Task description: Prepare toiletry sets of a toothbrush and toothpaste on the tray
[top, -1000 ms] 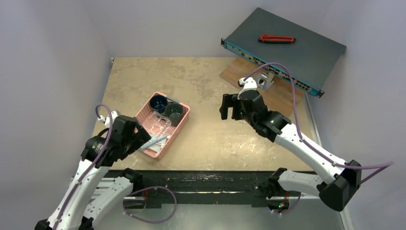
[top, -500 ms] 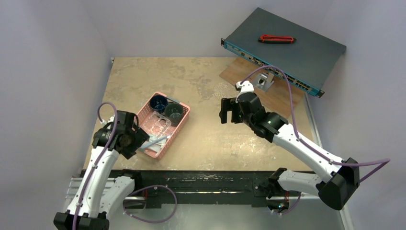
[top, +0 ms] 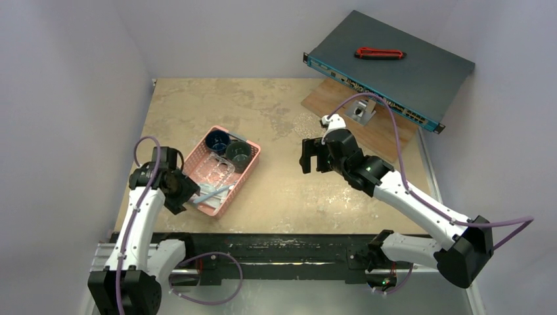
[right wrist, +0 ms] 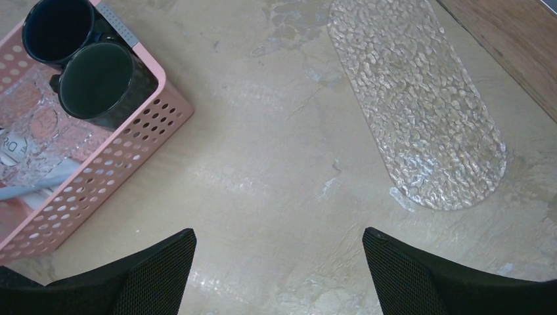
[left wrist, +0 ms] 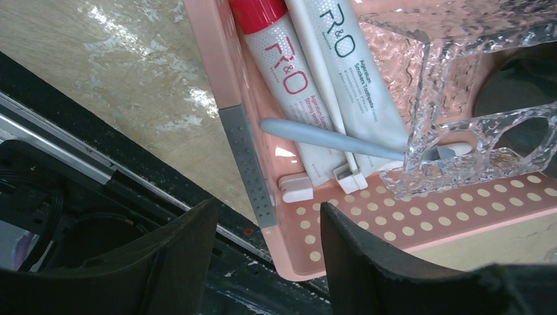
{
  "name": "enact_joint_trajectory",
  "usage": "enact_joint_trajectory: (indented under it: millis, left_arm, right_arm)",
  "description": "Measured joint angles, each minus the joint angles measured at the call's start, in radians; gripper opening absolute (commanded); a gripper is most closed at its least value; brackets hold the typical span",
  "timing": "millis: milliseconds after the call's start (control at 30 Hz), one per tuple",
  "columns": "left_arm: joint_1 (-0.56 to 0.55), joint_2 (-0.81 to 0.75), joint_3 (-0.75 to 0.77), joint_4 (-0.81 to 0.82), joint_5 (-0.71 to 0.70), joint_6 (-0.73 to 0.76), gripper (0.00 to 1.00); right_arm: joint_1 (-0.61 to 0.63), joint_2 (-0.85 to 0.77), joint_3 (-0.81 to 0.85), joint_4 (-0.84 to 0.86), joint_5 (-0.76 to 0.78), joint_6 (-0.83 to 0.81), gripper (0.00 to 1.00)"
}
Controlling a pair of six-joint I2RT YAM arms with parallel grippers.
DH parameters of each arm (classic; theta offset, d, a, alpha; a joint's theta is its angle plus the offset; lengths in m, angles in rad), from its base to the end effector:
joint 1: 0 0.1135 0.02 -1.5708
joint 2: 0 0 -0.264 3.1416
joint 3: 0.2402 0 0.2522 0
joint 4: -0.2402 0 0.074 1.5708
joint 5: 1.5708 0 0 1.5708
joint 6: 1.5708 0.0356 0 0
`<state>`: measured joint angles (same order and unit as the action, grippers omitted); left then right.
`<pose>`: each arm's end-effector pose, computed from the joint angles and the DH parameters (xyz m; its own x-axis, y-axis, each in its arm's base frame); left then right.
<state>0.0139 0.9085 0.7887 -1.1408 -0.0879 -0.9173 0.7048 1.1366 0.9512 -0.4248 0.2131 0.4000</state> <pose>0.1414 0.0051 0.2477 -0.5466 -0.7986 -0.2520 -0.7807 0.5948 -0.1915 0.1953 0.1562 0.3045 -0.5972 -0.0083 -0.8020 -0.2916 0.9337 0.2075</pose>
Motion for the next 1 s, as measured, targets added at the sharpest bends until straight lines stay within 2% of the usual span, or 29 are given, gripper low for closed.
enact_joint_trajectory:
  millis: [267,633,767,867,1000]
  left_arm:
    - [0.066,0.063,-0.019,0.026,0.056,0.048,0.44]
    - [0.08,0.129,-0.034,0.053,0.087,0.095,0.25]
    - [0.084,0.133,-0.037,0.051,0.09,0.107,0.15]
    - [0.087,0.135,-0.04,0.054,0.096,0.107,0.0]
    - [0.09,0.14,-0.04,0.072,0.105,0.114,0.0]
  right_arm:
    - [0.0,0.0,-0.011,0.009,-0.022,-0.001,0.99]
    - [0.0,-0.006,-0.027,0.029,-0.026,-0.001,0.99]
    - [0.0,-0.006,-0.028,0.029,-0.026,0.0,0.99]
    - [0.0,-0.006,-0.031,0.03,-0.026,0.0,0.99]
    - [0.0,-0.007,-0.035,0.029,-0.026,0.0,0.99]
